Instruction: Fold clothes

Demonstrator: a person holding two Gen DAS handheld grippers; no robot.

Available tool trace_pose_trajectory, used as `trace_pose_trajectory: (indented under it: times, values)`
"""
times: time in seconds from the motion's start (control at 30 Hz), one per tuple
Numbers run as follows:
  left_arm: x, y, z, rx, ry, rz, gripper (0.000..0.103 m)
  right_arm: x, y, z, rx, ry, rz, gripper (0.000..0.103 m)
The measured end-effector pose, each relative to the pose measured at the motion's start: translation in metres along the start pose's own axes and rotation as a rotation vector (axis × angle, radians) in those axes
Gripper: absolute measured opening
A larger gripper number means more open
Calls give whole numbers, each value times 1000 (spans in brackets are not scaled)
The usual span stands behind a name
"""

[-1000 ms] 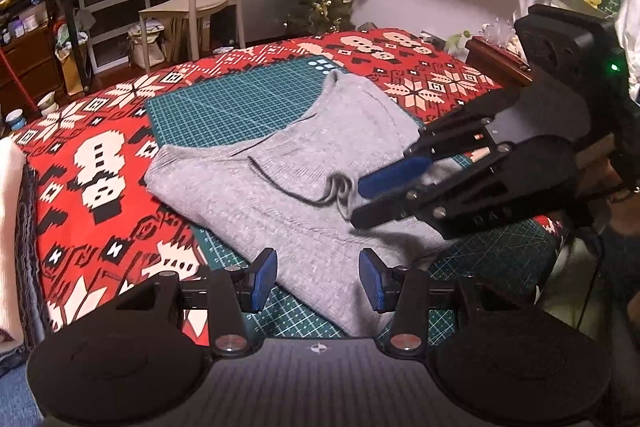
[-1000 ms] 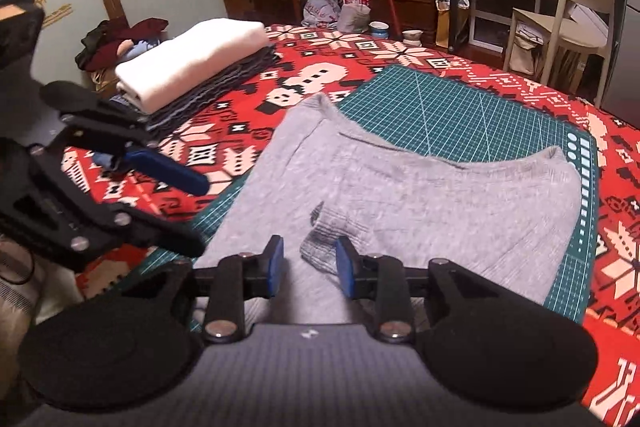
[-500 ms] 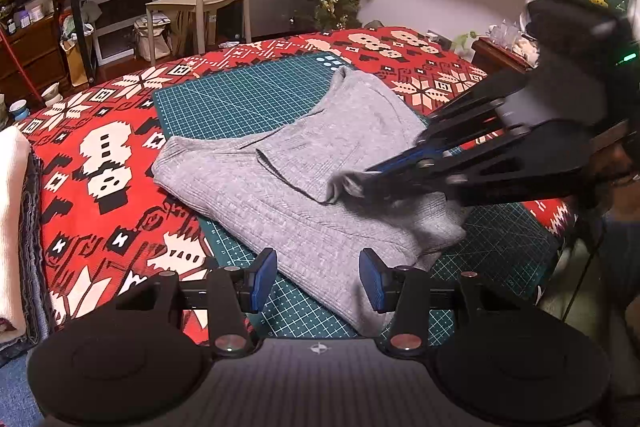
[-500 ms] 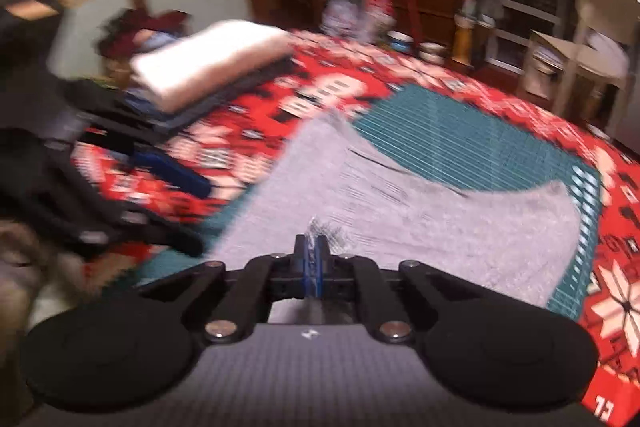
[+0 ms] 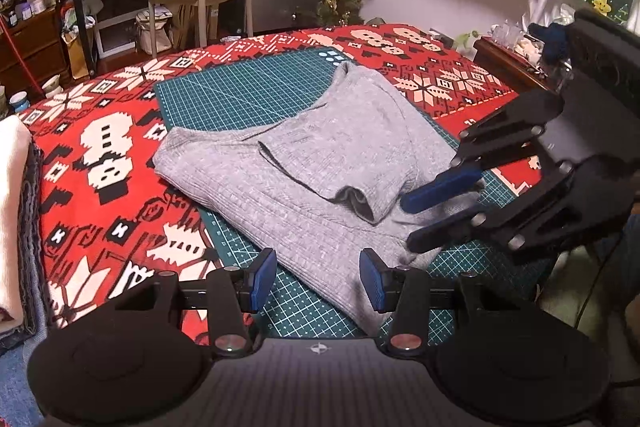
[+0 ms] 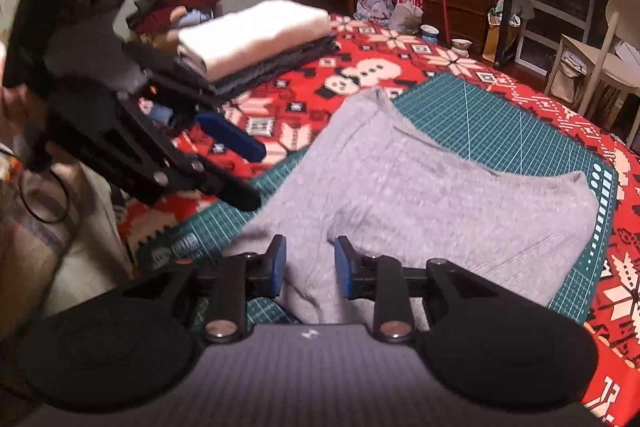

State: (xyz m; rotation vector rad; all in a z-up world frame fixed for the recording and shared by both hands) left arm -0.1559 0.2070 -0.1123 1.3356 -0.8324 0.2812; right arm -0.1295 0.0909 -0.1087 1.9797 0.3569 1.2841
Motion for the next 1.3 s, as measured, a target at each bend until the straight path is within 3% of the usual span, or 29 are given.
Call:
trace_pose_trajectory:
  times: [0.37,0.53,0.63,0.77,0.9,1.03,1.1,1.17,1.3]
  values:
    - [0,0,-1,-1,-2,-5,46,10,-32,28,-47,-62,43,28]
    - [0,-2,-1,-4,2,-5,46,10,-30,35,-40,-87,38,4]
    - [1,-3,-1,-7,5,-6,47,13,-16,33,23,-133,48,2]
    - [1,-4,0,-11,7,-8,47,14,1,14,127,-100,31,3]
    - [1,-5,1,-16,10,-10,47,5,-7,11,125,-82,-16,4]
    - [3,-4,6,-25,-1,-7,47,-3,-4,15,129,-117,-21,22]
    - [6,-2,10,-41,-18,9,46,-2,9,19,134,-160,1,24]
    - [9,1,15,-66,-40,29,45,-4,25,27,106,-189,13,24]
    - [17,-6,25,-119,-68,45,45,-17,56,54,-70,-222,11,24]
Point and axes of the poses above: each gripper's, at about its wrist camera, not at the fingertips, and y roughly against the way its jaws point, z to its right, x to its top, the point moved 7 cm from there along -y, roughly the way its jaws point, and after that the axes turned 11 degrees about -y, right-handed, at the moved point
